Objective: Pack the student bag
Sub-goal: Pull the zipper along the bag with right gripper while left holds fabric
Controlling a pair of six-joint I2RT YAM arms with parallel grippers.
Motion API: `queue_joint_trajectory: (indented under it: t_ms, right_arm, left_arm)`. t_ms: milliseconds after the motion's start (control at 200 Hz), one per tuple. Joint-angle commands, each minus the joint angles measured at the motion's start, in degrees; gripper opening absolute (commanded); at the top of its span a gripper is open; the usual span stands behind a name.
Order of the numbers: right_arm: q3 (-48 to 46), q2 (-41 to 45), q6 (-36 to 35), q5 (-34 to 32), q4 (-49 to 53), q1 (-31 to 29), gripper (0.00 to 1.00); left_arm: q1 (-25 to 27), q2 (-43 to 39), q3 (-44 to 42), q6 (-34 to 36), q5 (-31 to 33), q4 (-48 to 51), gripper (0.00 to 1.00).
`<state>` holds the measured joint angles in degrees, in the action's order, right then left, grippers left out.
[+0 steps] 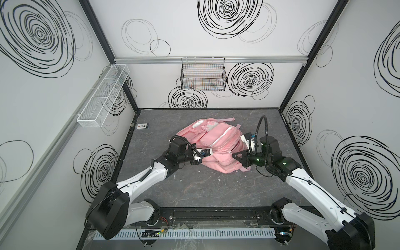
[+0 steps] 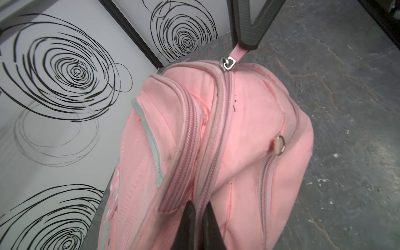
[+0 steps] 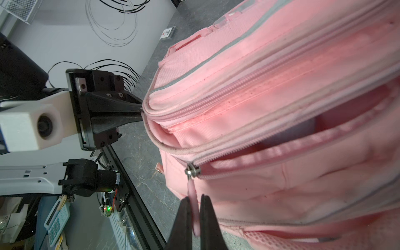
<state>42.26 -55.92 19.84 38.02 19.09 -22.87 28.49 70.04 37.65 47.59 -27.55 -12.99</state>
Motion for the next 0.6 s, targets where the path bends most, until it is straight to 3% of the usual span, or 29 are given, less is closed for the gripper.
queue_joint_trajectory:
  t_ms: [0, 140, 215, 240, 290, 315, 345, 440, 595]
  right_arm:
    - [0.15, 0.31, -1.55, -16.89, 11.1, 5.74, 0.0]
    - [2.14, 0.06, -0.83, -23.76, 12.91, 6.1, 0.0]
    - [2.95, 1.16, -1.1, -21.32, 11.63, 6.05, 0.0]
    - [2.96, 1.71, -0.92, -18.77, 10.23, 5.69, 0.0]
    - [2.87, 2.42, 1.47, -14.85, 6.99, 3.35, 0.0]
    - [2.94, 2.35, 2.66, -13.91, 5.5, 0.94, 0.0]
    - [3.53, 1.8, 4.14, -14.03, 4.04, -2.67, 0.0]
    - [5.53, -0.5, 8.27, -15.43, 0.57, -11.97, 0.0]
    - [3.09, -0.75, 14.62, -11.3, -8.6, -16.22, 0.0]
  left_arm:
    - [-9.67, -4.95, -2.67, 0.39, 17.61, -4.0, 0.0]
    - [-11.67, -3.34, -2.46, -0.48, 24.83, -6.75, 0.0]
    - [-11.91, -3.09, -1.36, -0.49, 26.81, -5.9, 0.0]
    - [-11.52, -3.41, -0.63, -0.18, 25.96, -4.28, 0.16]
    - [-10.13, -4.77, 0.49, 0.94, 22.62, -0.75, 0.64]
    - [-8.77, -5.99, 0.93, 1.24, 21.43, 0.79, 0.78]
    - [-6.78, -7.13, 1.91, 1.73, 19.68, 3.26, 0.84]
    - [1.28, -10.42, 5.63, 1.97, 14.61, 12.06, 0.83]
    - [13.58, -9.89, 8.44, -2.0, 11.08, 15.73, 0.8]
